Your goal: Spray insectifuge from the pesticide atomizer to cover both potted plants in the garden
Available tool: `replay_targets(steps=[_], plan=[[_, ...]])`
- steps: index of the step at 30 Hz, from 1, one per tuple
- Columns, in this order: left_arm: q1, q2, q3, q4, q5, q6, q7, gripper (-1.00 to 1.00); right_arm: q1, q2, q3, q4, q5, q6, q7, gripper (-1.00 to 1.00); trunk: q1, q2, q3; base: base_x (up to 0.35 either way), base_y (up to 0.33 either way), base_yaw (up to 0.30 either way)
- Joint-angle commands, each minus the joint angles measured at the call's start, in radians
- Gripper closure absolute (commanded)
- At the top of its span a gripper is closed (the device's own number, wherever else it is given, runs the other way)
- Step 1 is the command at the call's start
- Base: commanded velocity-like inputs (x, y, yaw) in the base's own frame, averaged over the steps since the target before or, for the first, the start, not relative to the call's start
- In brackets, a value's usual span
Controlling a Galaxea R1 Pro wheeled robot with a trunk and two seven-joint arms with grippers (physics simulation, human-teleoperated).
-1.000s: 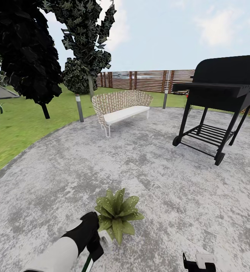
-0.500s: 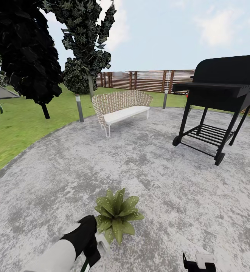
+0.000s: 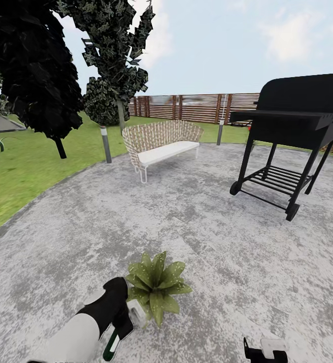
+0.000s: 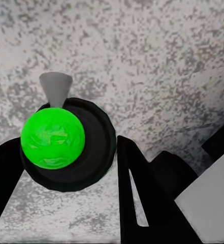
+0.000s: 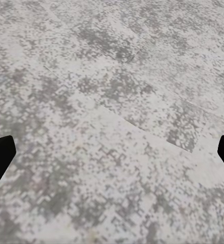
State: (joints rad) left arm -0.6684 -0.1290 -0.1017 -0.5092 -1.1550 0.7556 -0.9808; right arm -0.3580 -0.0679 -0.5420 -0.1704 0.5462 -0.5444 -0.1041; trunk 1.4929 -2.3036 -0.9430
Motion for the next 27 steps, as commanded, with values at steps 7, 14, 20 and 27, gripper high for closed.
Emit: replay_targets(steps=[7,14,20,27], plan=[[-0.026,-0.016,-0.002,-0.006,0.001,0.017,-0.009,1.00,-0.001,0.000,-0.004,0.002,0.011,-0.003,-0.006,-1.00,0.000,0.000,-0.001,0.000,0.000,0.000],[-0.042,-0.004,-0.002,-0.003,0.000,0.013,-0.010,1.00,-0.001,-0.001,-0.004,0.002,0.011,-0.003,-0.006,-1.00,0.000,0.000,-0.001,0.000,0.000,0.000],[-0.043,0.030,-0.003,-0.003,0.000,0.007,-0.029,1.00,-0.001,-0.001,-0.004,0.002,0.011,-0.003,-0.006,-1.00,0.000,0.000,-0.001,0.000,0.000,0.000],[-0.121,0.033,-0.038,-0.059,-0.012,0.003,-0.260,1.00,-0.001,-0.001,-0.004,0.002,0.011,-0.003,-0.006,-1.00,0.000,0.000,-0.001,0.000,0.000,0.000]])
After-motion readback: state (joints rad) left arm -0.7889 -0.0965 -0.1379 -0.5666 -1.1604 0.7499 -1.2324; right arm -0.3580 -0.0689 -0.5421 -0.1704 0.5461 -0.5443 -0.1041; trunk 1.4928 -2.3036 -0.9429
